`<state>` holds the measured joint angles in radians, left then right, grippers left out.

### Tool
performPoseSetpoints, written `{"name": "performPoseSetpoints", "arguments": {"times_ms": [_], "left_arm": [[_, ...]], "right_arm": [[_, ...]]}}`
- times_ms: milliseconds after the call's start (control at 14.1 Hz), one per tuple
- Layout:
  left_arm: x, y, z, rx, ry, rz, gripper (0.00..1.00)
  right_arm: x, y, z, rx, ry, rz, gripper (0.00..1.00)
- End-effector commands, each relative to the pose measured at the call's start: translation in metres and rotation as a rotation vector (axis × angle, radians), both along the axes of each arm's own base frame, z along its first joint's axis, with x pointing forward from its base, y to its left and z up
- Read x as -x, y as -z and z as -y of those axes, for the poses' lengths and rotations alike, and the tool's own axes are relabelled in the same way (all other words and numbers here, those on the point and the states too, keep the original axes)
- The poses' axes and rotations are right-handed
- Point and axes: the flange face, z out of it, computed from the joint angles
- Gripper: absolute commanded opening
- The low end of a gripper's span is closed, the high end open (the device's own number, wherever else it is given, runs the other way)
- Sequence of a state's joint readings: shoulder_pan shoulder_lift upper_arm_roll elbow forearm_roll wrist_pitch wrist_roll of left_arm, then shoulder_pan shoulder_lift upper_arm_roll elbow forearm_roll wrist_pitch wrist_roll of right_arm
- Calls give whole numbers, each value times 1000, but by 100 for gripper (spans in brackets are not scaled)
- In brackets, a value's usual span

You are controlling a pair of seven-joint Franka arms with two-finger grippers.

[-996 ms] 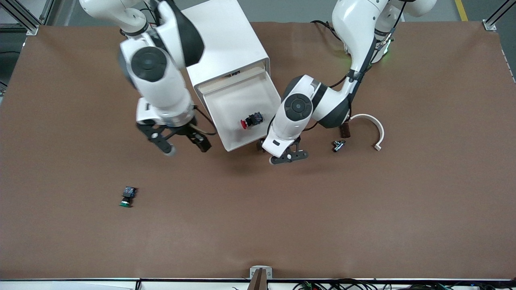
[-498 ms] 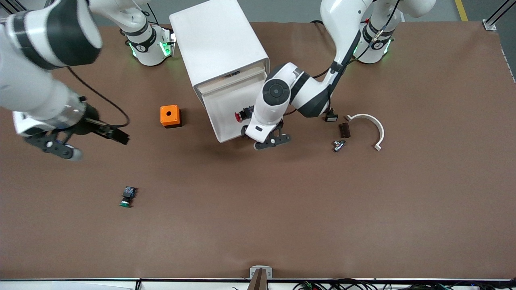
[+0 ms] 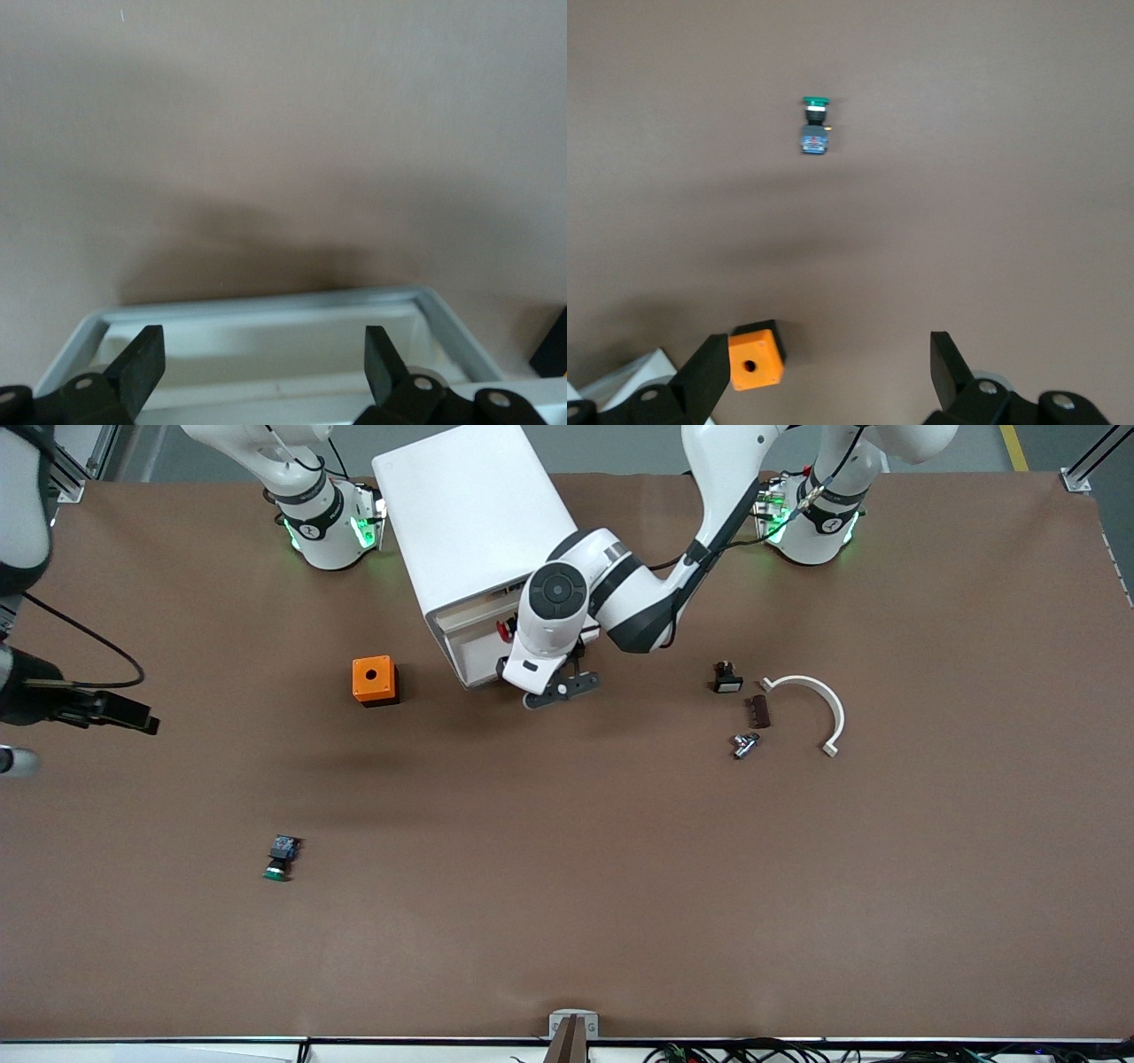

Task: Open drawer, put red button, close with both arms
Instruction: 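Push the drawer shut with the left gripper while the right gripper withdraws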

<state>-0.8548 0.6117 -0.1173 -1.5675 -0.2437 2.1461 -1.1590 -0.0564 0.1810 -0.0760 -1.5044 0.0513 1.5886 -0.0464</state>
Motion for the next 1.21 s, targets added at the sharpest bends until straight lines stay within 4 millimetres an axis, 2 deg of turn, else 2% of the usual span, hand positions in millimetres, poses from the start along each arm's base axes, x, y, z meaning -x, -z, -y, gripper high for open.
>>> {"name": "performPoseSetpoints", "arguments": {"times_ms": [0,214,427,569,641,712,783,854,996,1068,1139], "left_arm": [[22,-4,13,-2,-17,-52,99],[44,-5,27,1,-44,-95,99],[44,-5,27,20,-75,-131,99],[33,-7,21,24,-78,-123,99],[20,-10,14,26,-88,-107,99],[-5,-13,-1,26,-114,-87,99],[-34,-20,-19,36,-130,-59,99],[-64,-24,-40,41,-140,-32,99],[-112,-39,-81,31,-161,43,99],[-134,-48,-101,20,-177,83,99],[-147,-60,-115,14,-189,116,99]], "right_arm": [[9,0,20,-19,-27,-33,100],[18,-6,35,-20,-29,-59,100],[23,-42,43,-20,-21,-52,100],[24,-46,42,-13,-24,-55,100],[26,-47,47,-3,-16,-56,100],[27,-47,53,-12,-3,-57,100],[27,-48,58,-11,6,-53,100],[26,-60,57,-6,9,-28,100],[26,-71,57,-1,9,-5,100],[26,-71,56,2,8,-6,100],[26,-71,55,3,3,-7,100]]}}
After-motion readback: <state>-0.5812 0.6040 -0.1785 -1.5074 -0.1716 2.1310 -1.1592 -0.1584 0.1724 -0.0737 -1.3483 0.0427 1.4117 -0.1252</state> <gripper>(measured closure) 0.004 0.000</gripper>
